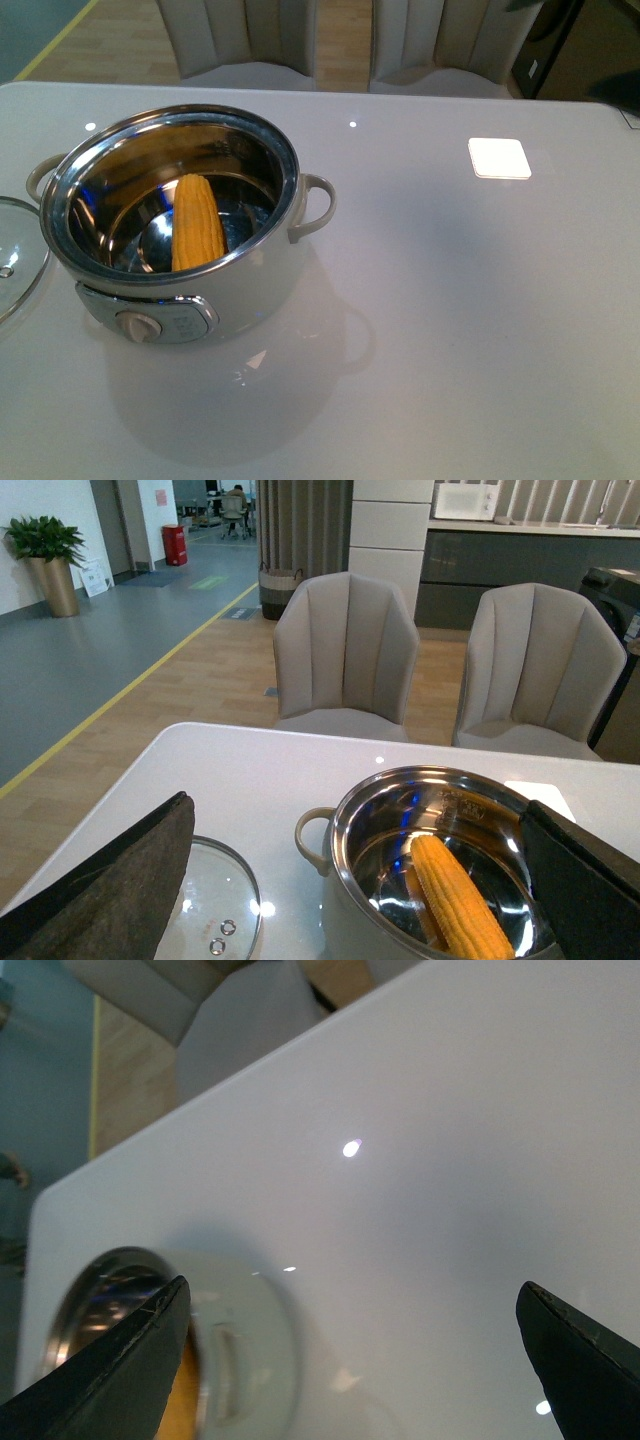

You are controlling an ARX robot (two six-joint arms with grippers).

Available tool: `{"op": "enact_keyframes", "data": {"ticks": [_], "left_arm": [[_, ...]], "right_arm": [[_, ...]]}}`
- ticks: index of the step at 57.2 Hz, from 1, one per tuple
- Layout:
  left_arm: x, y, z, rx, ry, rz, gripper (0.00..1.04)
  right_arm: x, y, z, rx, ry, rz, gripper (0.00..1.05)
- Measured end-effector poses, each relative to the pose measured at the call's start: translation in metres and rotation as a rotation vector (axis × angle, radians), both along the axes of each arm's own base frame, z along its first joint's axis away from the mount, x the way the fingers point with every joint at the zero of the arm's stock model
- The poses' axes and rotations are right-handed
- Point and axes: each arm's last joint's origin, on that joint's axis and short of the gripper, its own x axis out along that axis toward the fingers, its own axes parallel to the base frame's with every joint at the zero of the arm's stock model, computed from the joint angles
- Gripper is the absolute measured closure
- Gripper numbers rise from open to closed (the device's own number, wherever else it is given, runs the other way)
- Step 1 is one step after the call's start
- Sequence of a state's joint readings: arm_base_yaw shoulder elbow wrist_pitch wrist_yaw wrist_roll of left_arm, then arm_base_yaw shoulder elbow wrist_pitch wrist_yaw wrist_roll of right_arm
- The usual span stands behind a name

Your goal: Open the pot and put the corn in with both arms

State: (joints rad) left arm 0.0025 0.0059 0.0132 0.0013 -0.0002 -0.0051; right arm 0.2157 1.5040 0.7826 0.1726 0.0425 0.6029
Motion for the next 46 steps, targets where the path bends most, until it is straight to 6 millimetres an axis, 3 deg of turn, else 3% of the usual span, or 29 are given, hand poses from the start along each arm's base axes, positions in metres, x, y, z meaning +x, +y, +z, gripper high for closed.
{"op": "enact_keyframes", "data": {"ticks": [8,17,24,27,46], "left_arm": [[0.0,0.0,0.0,0.0,0.0,0.0,0.07],[0.0,0.0,0.0,0.0,0.0,0.0,0.07],[0.0,0.0,0.0,0.0,0.0,0.0,0.07],[0.0,0.0,0.0,0.0,0.0,0.0,0.07],[0.0,0.0,0.0,0.0,0.0,0.0,0.07]], "right_arm": [[-0.036,-0.033,0.004,-0.134,-0.045,0.004,0.09],[-0.074,-0.053,0.009,-0.198,-0.058,0.002,0.09],[-0.089,-0.064,-0.001,-0.391,-0.425,-0.004,0.3],[-0.102,-0.064,-0.002,-0.451,-0.541,-0.007,0.44],[-0.135,-0.065,-0.016,-0.503,-0.566,0.001,1.01]]}}
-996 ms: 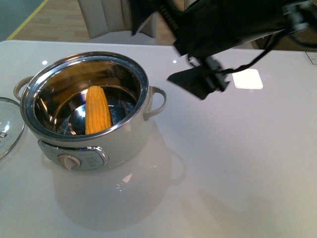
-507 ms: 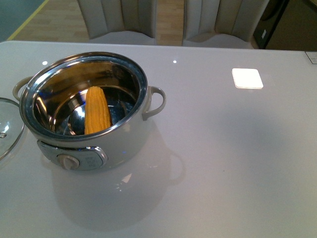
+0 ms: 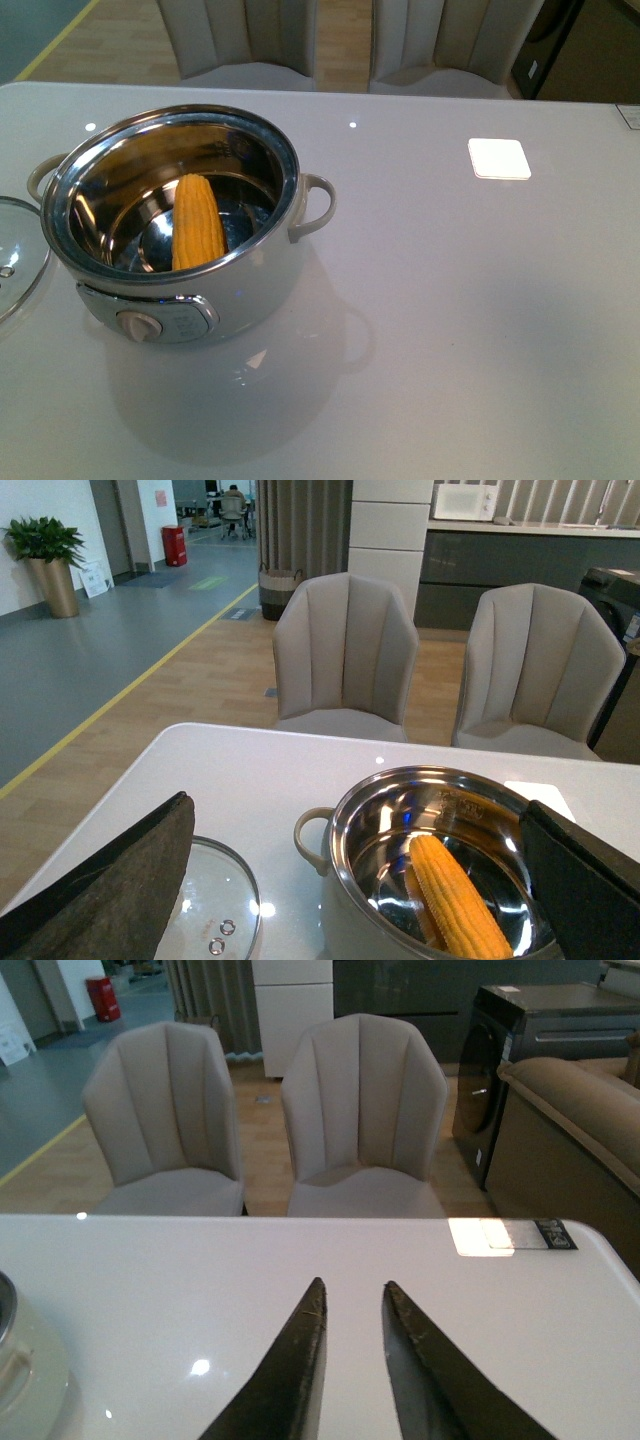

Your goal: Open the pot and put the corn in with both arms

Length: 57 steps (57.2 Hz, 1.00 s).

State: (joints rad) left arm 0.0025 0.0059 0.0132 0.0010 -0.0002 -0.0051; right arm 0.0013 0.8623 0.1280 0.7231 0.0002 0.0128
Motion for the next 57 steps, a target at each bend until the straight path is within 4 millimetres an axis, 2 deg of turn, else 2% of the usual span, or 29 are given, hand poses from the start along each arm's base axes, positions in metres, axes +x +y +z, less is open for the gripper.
{"op": "enact_keyframes", "data": {"ticks": [1,27,57], "left_arm": [[0.0,0.0,0.0,0.0,0.0,0.0,0.07],[0.0,0.0,0.0,0.0,0.0,0.0,0.07],[0.0,0.0,0.0,0.0,0.0,0.0,0.07]], "right_arm": [[-0.002,0.0,0.0,-0.006,-0.002,0.0,1.03],[-0.029,0.0,-0.016,-0.007,-0.01,0.0,1.03],[-0.047,0.0,-0.011,-0.007,-0.028,0.0,1.03]]}}
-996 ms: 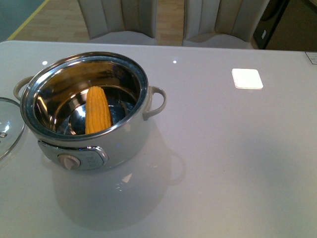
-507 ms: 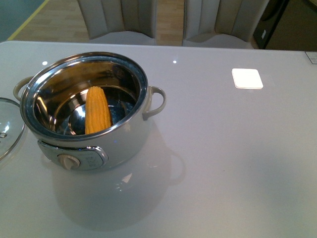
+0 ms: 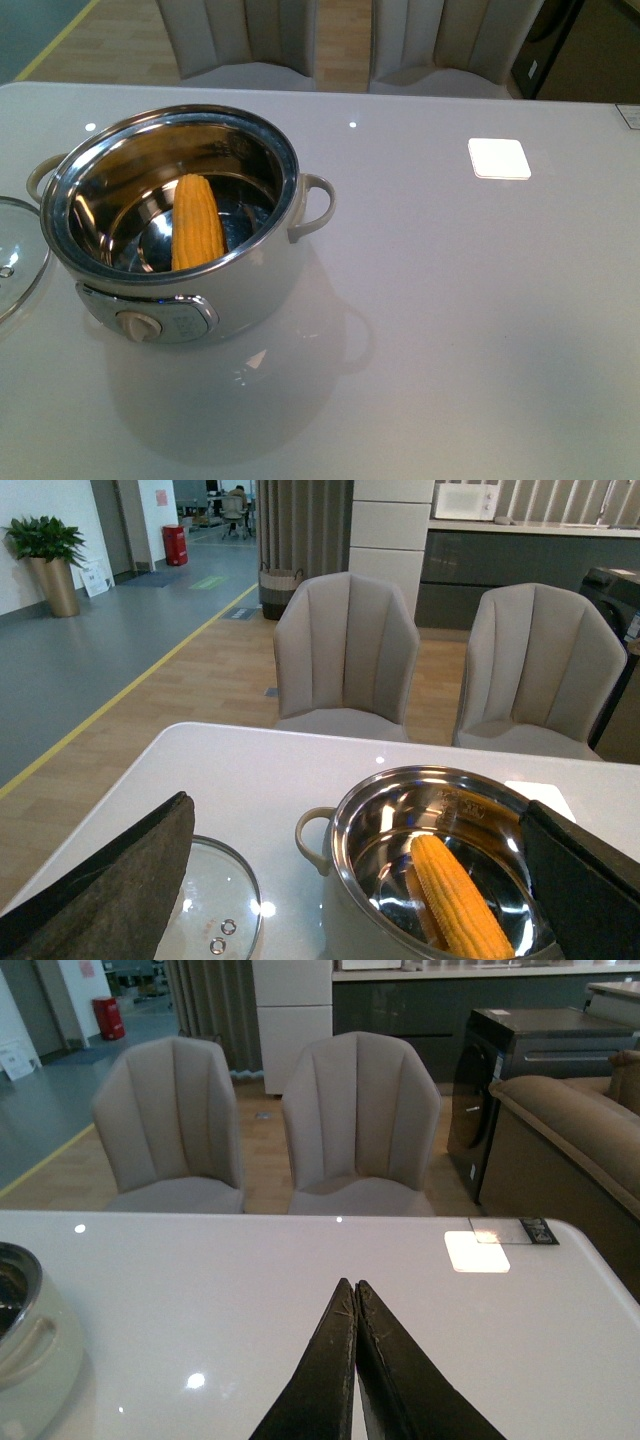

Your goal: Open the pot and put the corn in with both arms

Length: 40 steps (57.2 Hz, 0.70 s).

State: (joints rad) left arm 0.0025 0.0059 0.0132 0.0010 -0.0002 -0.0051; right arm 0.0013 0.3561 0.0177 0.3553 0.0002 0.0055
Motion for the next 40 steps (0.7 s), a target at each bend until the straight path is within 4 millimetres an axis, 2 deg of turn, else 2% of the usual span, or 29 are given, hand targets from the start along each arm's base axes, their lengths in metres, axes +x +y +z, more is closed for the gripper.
{"op": "enact_keyframes", "data": {"ticks": [32,40], "left_arm": [[0.0,0.0,0.0,0.0,0.0,0.0,0.07],[0.0,0.0,0.0,0.0,0.0,0.0,0.07]], "right_arm": [[-0.012,0.0,0.0,0.0,-0.001,0.0,1.03],[-0.022,0.0,-0.004,0.0,0.011,0.0,1.03]]}}
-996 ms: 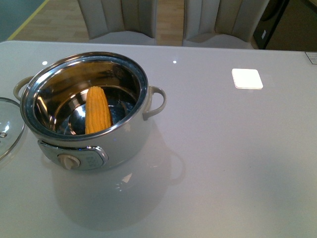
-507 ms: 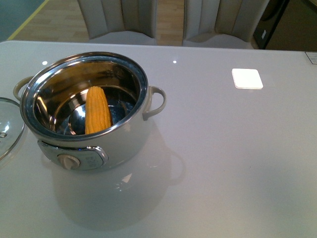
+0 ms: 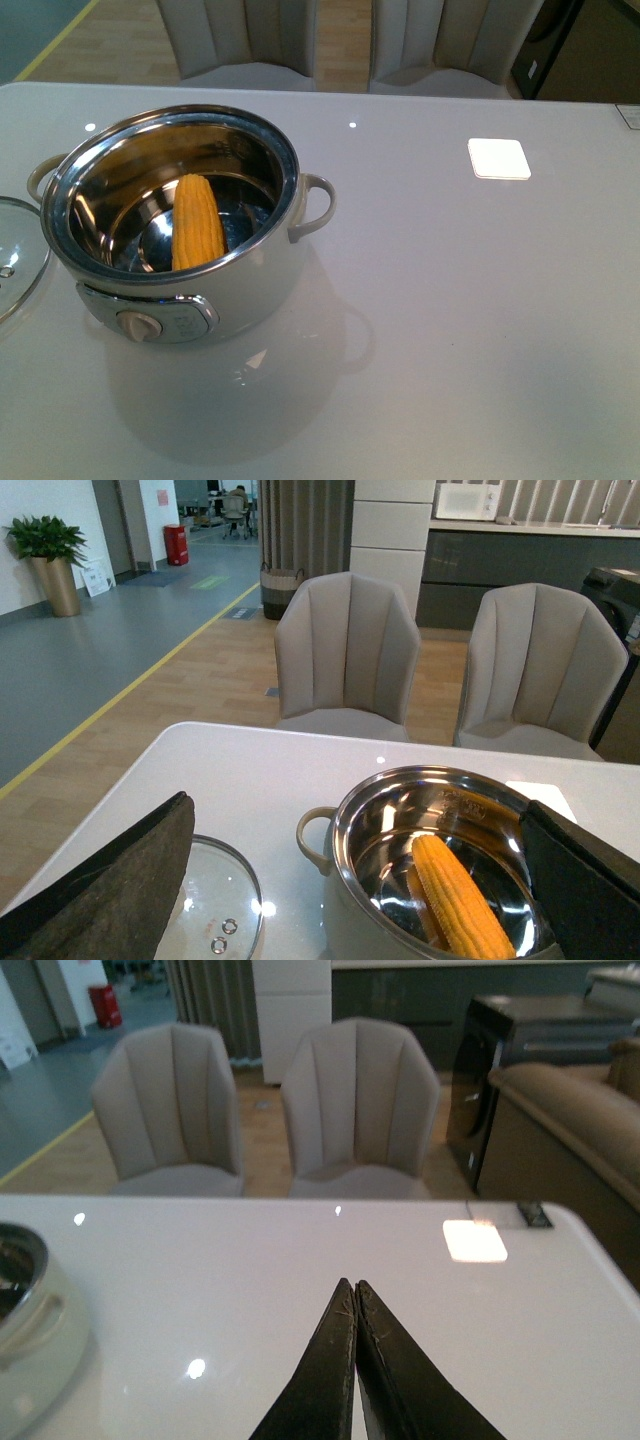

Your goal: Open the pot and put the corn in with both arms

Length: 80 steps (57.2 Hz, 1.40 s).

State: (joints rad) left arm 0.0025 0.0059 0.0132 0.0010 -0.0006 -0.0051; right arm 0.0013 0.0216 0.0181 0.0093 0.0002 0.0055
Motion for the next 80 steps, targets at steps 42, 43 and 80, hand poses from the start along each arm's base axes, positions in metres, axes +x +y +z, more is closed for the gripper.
{"op": "enact_keyframes", "data": {"ticks": [42,43,80], "left_arm": [[0.0,0.0,0.0,0.0,0.0,0.0,0.07],[0.0,0.0,0.0,0.0,0.0,0.0,0.07],[0.0,0.0,0.0,0.0,0.0,0.0,0.07]], "right_arm": [[-0.001,0.0,0.0004,-0.001,-0.008,0.0,0.33],[-0.001,0.0,0.0004,-0.001,-0.008,0.0,0.29],[-0.001,0.0,0.0004,-0.001,-0.008,0.0,0.09]]}}
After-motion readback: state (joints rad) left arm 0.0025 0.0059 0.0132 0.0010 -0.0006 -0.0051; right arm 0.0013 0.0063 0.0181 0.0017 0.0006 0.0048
